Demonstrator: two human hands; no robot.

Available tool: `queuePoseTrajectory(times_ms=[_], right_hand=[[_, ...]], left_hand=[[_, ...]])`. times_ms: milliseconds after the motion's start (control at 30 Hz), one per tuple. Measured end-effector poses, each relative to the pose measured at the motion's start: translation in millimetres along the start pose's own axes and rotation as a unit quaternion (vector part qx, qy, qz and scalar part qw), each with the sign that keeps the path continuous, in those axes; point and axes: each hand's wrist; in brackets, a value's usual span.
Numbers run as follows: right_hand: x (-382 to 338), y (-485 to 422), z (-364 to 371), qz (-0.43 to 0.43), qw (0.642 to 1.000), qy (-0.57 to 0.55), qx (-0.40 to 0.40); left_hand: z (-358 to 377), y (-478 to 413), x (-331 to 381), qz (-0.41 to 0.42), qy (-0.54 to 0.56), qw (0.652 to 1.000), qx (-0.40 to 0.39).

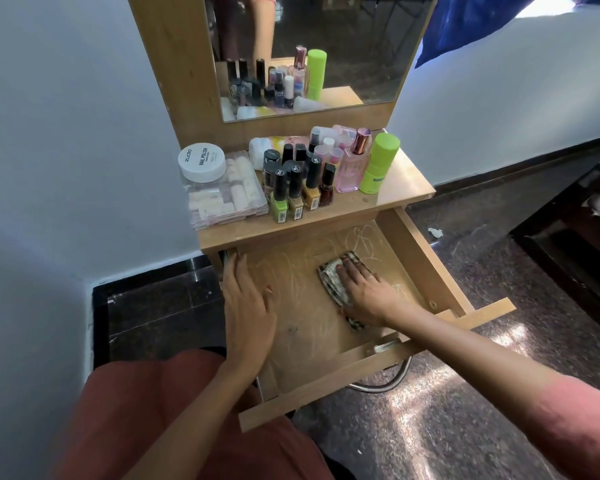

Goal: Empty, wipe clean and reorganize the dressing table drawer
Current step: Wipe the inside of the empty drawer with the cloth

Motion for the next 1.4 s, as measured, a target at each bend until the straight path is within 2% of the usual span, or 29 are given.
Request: queuePoseTrajectory(times_ms=[233,333,467,700,1100,1400], right_hand=[[27,-34,-4,0.098,0.993,-0.058,-0.002],[34,-47,-10,0.115,0.989,-0.090,-0.005],[34,-55,-12,0.102,0.988,-0.118,-0.004],[19,-63,-7,0.107,0.980,-0.154,0.067],[-19,-58,-3,-0.001,0.989,-0.136,0.066],[9,-65,-6,0.029,0.983,-0.155,0.089]], left_hand=[[5,2,-8,-0.046,0.106,0.993,0.018],[6,2,-9,-0.058,0.105,0.993,0.011],[4,0,-7,-0.067,0.091,0.994,-0.004],[0,0,-1,-0.073,0.076,0.994,-0.011],[-3,-1,2,-0.084,0.063,0.994,-0.027],[-9,-2,5,-0.092,0.060,0.993,-0.041]])
Point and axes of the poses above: each hand's wrist, its own y-axis away from the middle knuckle, its own z-axis out of the palm, x = y × z, and after that the axes turned 13 degrees about z, right-handed
